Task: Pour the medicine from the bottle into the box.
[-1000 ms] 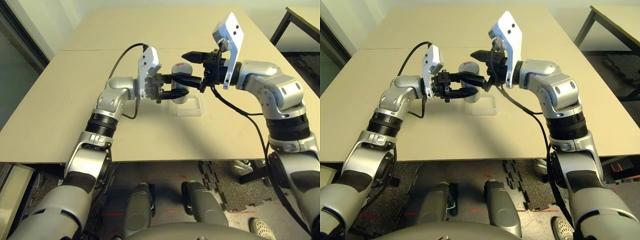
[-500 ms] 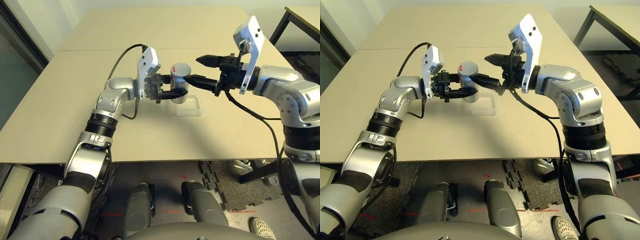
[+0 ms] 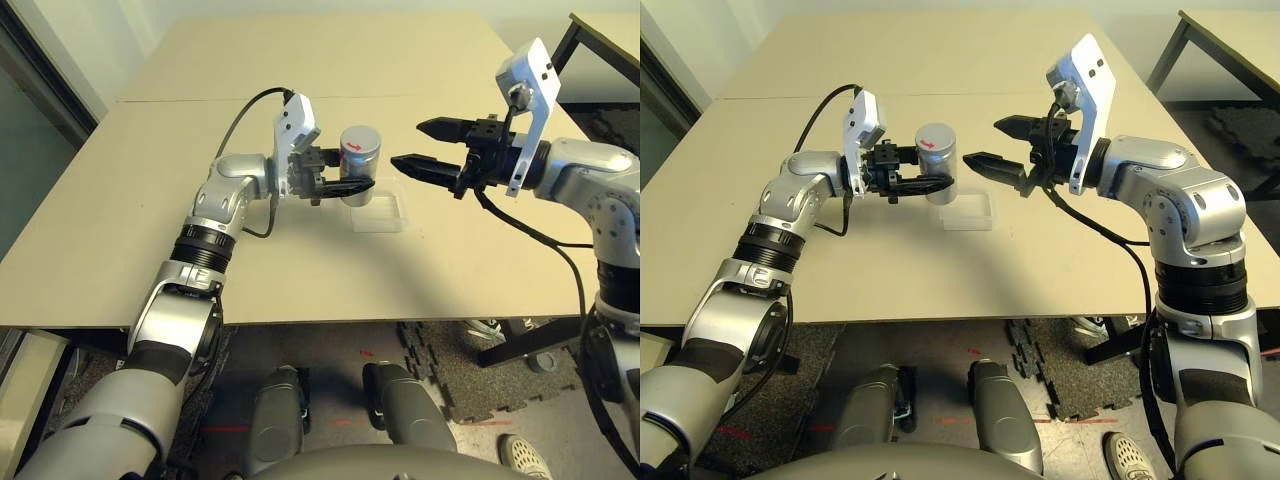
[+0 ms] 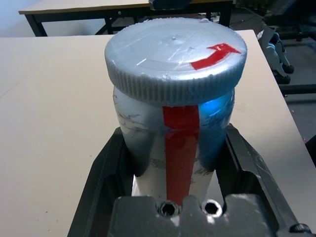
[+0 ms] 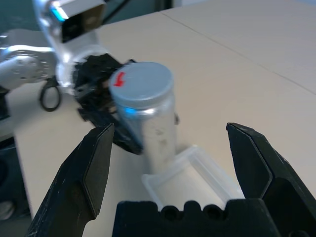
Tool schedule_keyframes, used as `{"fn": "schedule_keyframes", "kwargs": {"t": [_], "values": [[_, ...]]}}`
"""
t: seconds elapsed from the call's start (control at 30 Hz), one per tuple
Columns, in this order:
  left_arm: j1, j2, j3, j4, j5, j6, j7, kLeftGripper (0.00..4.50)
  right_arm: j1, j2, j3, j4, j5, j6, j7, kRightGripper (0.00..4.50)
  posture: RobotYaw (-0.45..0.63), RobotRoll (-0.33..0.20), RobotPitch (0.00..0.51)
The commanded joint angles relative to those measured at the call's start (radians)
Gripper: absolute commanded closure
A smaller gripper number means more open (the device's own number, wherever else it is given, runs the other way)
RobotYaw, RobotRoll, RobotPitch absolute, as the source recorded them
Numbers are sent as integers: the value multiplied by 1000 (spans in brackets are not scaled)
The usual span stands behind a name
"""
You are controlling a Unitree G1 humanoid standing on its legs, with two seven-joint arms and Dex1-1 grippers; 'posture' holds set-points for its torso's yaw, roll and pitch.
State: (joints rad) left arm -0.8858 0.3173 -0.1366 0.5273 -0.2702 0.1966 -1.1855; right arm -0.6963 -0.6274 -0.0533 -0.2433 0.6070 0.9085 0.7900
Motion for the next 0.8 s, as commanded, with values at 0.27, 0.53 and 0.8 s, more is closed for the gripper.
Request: {"fn": "schedule_keyframes", "kwargs": {"t": [0.27,0.53,0.8], "values": [[3,-8,-11,-14,13,-10,-7,2021,-94,87,87,61,-44,-59,-6,0,-186,0,87],[2,-13,-10,-25,10,1,-5,2021,-144,130,159,142,-123,-152,10,0,-176,0,95],[2,-13,-10,-29,10,7,-7,2021,-158,152,183,189,-180,-213,28,0,-173,0,98]]}}
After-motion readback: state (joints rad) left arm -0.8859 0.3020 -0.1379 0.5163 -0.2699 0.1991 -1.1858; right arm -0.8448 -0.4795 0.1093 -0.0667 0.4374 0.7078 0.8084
